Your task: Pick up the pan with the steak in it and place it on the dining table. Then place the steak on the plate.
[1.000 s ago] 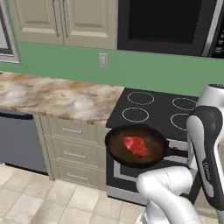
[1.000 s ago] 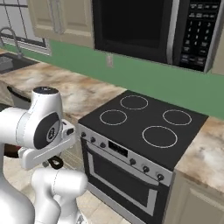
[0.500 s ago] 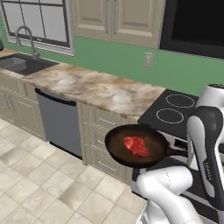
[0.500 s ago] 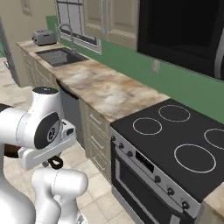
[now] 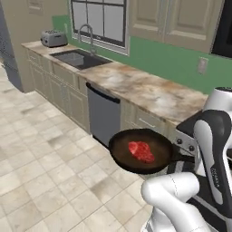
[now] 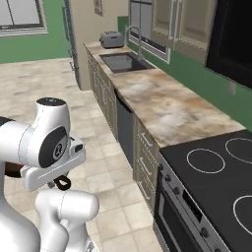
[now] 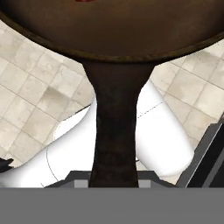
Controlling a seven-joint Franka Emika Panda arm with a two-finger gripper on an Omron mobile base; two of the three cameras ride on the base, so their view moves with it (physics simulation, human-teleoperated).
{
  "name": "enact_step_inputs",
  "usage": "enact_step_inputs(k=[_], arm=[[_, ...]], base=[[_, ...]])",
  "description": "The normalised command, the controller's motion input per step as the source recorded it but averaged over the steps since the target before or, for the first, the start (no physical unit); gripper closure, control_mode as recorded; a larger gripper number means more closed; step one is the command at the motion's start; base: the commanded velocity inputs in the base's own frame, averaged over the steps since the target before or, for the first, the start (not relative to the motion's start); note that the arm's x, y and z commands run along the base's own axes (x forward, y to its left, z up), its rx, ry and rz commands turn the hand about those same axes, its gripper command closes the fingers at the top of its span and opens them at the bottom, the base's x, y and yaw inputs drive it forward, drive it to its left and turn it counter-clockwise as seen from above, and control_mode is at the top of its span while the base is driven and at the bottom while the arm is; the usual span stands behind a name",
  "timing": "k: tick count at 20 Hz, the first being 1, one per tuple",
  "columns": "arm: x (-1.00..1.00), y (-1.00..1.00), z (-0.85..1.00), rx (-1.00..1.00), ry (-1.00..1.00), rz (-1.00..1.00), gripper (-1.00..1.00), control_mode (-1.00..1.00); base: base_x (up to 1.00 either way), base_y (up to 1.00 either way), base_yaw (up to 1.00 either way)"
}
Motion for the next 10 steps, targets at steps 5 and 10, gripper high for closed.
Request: enact_step_inputs(k=[5, 10], arm=[[0.0, 0.0, 0.0, 0.0, 0.0, 0.0, 1.0, 1.0], [0.0, 0.0, 0.0, 0.0, 0.0, 0.0, 1.0, 1.0]], base=[[-0.06, 0.0, 0.5], [-0.06, 0.0, 0.5]])
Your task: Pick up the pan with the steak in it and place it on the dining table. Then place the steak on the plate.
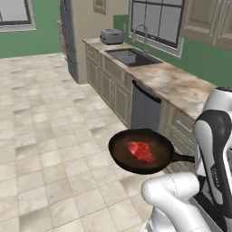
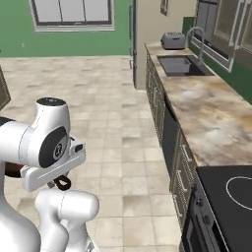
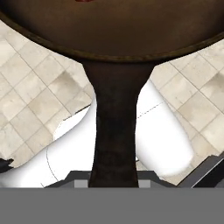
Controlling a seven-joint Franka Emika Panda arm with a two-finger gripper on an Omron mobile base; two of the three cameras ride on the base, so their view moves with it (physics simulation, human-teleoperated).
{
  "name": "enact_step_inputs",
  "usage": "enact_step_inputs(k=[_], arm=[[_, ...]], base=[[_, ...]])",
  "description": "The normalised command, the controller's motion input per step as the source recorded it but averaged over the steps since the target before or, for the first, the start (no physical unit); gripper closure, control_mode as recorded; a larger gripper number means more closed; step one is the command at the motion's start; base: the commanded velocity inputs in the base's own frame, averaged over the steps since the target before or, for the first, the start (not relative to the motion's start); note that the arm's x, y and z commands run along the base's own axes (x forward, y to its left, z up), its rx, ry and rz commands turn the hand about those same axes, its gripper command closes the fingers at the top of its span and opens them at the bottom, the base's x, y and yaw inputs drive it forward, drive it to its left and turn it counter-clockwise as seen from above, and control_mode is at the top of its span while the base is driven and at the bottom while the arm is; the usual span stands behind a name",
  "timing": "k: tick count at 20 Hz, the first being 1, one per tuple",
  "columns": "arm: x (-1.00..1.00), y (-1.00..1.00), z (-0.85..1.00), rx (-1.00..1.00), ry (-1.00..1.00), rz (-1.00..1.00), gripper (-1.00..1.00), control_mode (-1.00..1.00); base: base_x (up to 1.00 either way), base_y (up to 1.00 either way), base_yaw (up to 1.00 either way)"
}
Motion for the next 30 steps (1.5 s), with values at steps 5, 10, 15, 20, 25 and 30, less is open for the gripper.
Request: enact_step_inputs(k=[5, 10, 15, 20, 25, 30], arm=[[0.0, 0.0, 0.0, 0.0, 0.0, 0.0, 1.0, 1.0], [0.0, 0.0, 0.0, 0.0, 0.0, 0.0, 1.0, 1.0], [0.0, 0.0, 0.0, 0.0, 0.0, 0.0, 1.0, 1.0], [0.0, 0.0, 0.0, 0.0, 0.0, 0.0, 1.0, 1.0], [0.0, 0.0, 0.0, 0.0, 0.0, 0.0, 1.0, 1.0], [0.0, 0.0, 0.0, 0.0, 0.0, 0.0, 1.0, 1.0]], base=[[-0.06, 0.0, 0.5], [-0.06, 0.0, 0.5], [-0.06, 0.0, 0.5], [-0.07, 0.0, 0.5], [-0.06, 0.0, 0.5], [-0.06, 0.0, 0.5]])
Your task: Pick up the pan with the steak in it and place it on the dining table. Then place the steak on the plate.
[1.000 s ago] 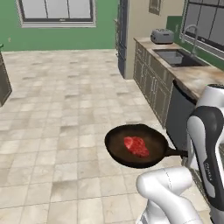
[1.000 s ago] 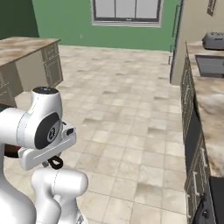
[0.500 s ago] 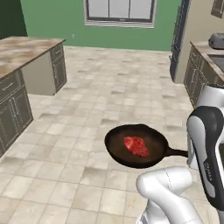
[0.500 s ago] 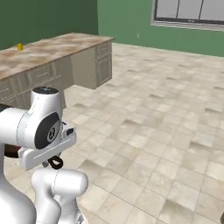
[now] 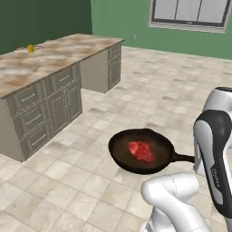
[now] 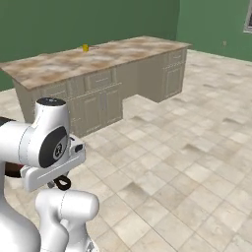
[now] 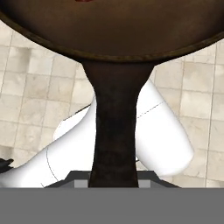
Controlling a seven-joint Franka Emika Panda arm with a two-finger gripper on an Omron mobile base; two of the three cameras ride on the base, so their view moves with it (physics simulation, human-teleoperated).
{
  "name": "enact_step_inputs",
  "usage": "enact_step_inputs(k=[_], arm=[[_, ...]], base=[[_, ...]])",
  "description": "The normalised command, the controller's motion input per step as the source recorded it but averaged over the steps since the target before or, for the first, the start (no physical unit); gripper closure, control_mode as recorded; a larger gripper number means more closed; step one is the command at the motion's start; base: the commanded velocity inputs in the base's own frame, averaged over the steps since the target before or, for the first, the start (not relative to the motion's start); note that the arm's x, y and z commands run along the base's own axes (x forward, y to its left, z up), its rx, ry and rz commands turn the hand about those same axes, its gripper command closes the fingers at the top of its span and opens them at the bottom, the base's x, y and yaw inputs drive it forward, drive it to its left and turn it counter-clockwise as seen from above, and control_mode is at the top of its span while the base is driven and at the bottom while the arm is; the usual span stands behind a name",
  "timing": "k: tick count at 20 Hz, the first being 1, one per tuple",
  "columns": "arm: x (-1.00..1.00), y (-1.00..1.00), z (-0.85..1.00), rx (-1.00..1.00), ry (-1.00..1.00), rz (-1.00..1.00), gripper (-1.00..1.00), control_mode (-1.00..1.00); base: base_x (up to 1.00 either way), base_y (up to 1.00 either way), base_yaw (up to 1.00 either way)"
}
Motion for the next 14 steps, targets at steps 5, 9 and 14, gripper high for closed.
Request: enact_step_inputs(k=[5, 9, 14], arm=[[0.0, 0.0, 0.0, 0.0, 0.0, 0.0, 1.0, 1.0], [0.0, 0.0, 0.0, 0.0, 0.0, 0.0, 1.0, 1.0], [0.0, 0.0, 0.0, 0.0, 0.0, 0.0, 1.0, 1.0]], base=[[-0.05, 0.0, 0.5], [-0.03, 0.0, 0.5], [-0.04, 0.05, 0.49]])
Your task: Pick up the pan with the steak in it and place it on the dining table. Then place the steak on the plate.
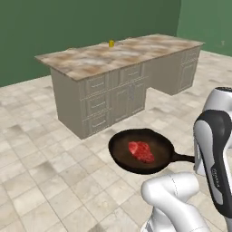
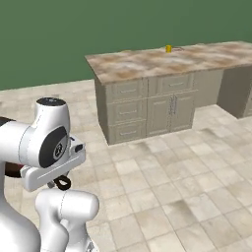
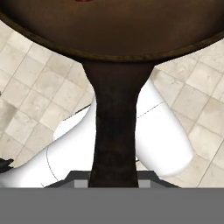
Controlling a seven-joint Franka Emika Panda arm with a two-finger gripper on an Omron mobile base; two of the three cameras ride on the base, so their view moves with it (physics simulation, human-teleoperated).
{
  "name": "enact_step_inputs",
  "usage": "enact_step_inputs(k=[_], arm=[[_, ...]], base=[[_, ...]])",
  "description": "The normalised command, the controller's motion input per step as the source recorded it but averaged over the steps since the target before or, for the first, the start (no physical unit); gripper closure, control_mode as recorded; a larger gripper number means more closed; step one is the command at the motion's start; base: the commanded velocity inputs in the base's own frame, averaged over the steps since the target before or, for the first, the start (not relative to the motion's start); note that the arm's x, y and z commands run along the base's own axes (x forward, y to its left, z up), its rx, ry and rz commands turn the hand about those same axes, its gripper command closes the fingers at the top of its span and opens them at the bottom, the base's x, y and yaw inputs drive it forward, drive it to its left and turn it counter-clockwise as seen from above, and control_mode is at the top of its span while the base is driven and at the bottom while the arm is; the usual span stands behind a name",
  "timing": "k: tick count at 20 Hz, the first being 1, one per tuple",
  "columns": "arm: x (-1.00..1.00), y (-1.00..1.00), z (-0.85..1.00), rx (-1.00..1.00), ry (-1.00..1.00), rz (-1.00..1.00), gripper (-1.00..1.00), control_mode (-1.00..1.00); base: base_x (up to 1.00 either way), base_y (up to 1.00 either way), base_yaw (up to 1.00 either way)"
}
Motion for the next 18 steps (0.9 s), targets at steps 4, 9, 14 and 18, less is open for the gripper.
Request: enact_step_inputs(k=[4, 9, 14, 18], arm=[[0.0, 0.0, 0.0, 0.0, 0.0, 0.0, 1.0, 1.0], [0.0, 0.0, 0.0, 0.0, 0.0, 0.0, 1.0, 1.0], [0.0, 0.0, 0.0, 0.0, 0.0, 0.0, 1.0, 1.0], [0.0, 0.0, 0.0, 0.0, 0.0, 0.0, 1.0, 1.0]], base=[[-0.06, 0.16, 0.47], [-0.05, 0.21, 0.46], [0.1, 0.12, 0.37], [0.66, 0.11, 0.12]])
